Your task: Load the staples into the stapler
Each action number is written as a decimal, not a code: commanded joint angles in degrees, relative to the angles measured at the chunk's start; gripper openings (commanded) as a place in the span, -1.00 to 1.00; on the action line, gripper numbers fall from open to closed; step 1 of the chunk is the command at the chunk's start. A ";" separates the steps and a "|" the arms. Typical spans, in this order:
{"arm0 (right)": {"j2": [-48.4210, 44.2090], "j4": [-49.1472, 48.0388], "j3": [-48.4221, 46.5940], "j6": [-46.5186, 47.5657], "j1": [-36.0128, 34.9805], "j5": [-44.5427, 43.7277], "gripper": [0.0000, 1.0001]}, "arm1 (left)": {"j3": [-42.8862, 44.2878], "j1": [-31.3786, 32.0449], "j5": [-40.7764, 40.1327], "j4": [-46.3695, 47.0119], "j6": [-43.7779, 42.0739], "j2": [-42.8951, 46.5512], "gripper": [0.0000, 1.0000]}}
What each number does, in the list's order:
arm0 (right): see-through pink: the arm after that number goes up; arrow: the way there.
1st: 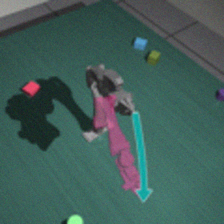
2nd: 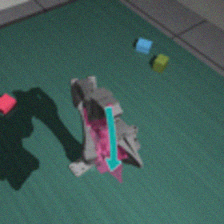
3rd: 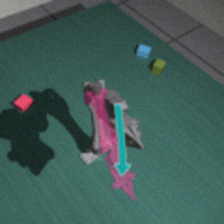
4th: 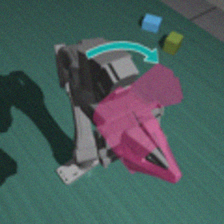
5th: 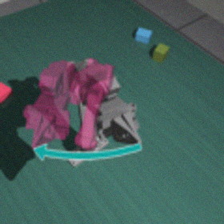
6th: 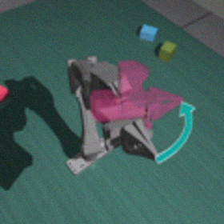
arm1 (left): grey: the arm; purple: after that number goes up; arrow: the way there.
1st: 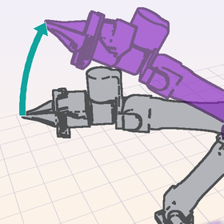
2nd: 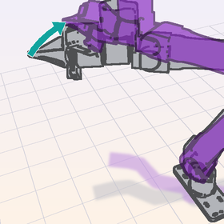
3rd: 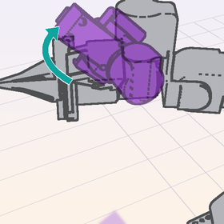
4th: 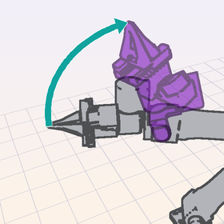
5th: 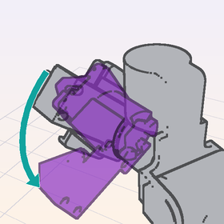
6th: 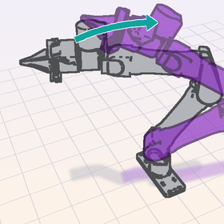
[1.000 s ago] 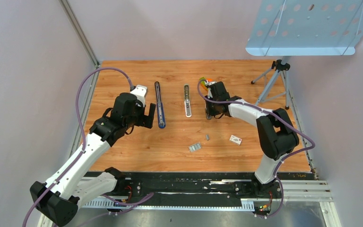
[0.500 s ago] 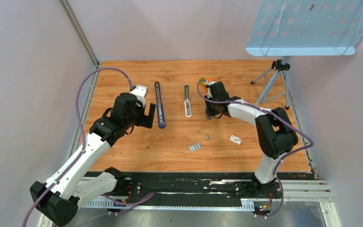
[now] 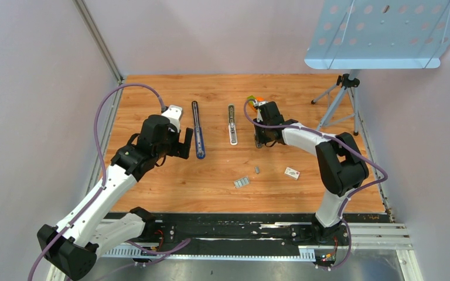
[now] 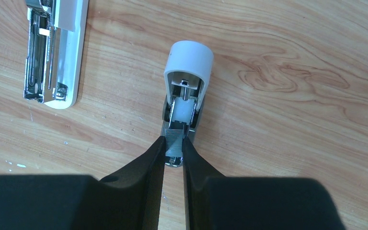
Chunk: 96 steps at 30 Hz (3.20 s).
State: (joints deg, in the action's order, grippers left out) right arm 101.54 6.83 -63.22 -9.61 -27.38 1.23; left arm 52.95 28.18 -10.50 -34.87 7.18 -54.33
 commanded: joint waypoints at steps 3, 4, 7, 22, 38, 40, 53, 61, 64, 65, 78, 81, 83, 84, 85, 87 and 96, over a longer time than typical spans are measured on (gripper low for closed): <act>0.71 0.19 -0.40 0.61 -0.71 -0.90 -0.59 | 0.13 -0.32 0.48 -0.51 -0.79 0.41 1.00; 0.83 0.10 -0.30 0.47 -0.68 -0.78 -0.59 | 0.14 -0.32 0.41 -0.47 -0.72 0.40 1.00; 1.02 -0.10 0.05 0.29 -0.73 -0.62 -0.59 | 0.15 -0.32 0.41 -0.46 -0.76 0.45 1.00; 0.64 -0.03 1.55 1.35 -0.74 -2.08 -0.57 | 0.14 -0.32 0.50 -0.47 -0.76 0.62 1.00; -0.53 0.69 2.44 1.30 -1.43 -3.43 -0.51 | 0.09 -0.32 0.43 -0.46 -0.76 0.80 1.00; -0.74 0.79 2.49 1.30 -1.53 -3.51 -0.51 | 0.09 -0.32 0.40 -0.46 -0.76 0.84 1.00; -5.25 2.73 -0.42 -2.10 -0.25 -2.36 -0.17 | 0.21 -0.33 4.18 1.21 4.19 0.40 1.00; -2.16 0.06 -1.58 -1.75 1.32 -2.12 -0.12 | 0.96 -0.32 14.53 8.73 12.56 -2.66 0.84; -0.58 -0.88 -1.86 -1.29 1.62 -2.83 -0.13 | 1.43 -0.32 14.75 9.26 12.86 -3.77 0.82; 0.04 -1.28 -2.01 -1.26 1.74 -2.75 -0.13 | 1.45 -0.32 14.63 9.34 12.86 -4.03 0.81; 2.82 -3.38 -2.96 -1.16 3.06 -2.61 -0.14 | -1.56 -0.35 13.84 10.69 12.89 -4.04 0.81; 3.05 -3.40 -2.72 -1.11 3.04 -2.47 -0.15 | -1.86 -0.32 13.82 10.77 12.67 -4.04 0.81; 3.12 -3.40 -2.39 -1.01 3.08 -2.62 -0.15 | -2.05 -0.32 13.56 10.78 12.52 -4.04 0.81; 3.06 -3.32 -2.16 -1.00 3.08 -2.72 -0.15 | -2.12 -0.32 13.42 10.76 12.44 -4.03 0.81; 2.94 -3.23 -1.91 -0.98 3.06 -2.56 -0.15 | -2.17 -0.32 13.27 10.79 12.36 -4.04 0.81; 2.68 -3.07 -1.38 -1.10 3.03 -2.28 -0.16 | -2.28 -0.32 13.07 10.71 12.33 -4.08 0.81; 0.51 -2.87 1.12 -0.92 3.08 -2.14 -0.17 | -2.09 -0.32 13.38 11.48 13.70 -5.90 0.79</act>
State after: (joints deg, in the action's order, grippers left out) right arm 103.35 3.20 -63.59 -10.87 -24.95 -1.06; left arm 51.24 28.18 2.79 -25.02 20.21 -58.89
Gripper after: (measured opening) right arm 0.422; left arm 0.901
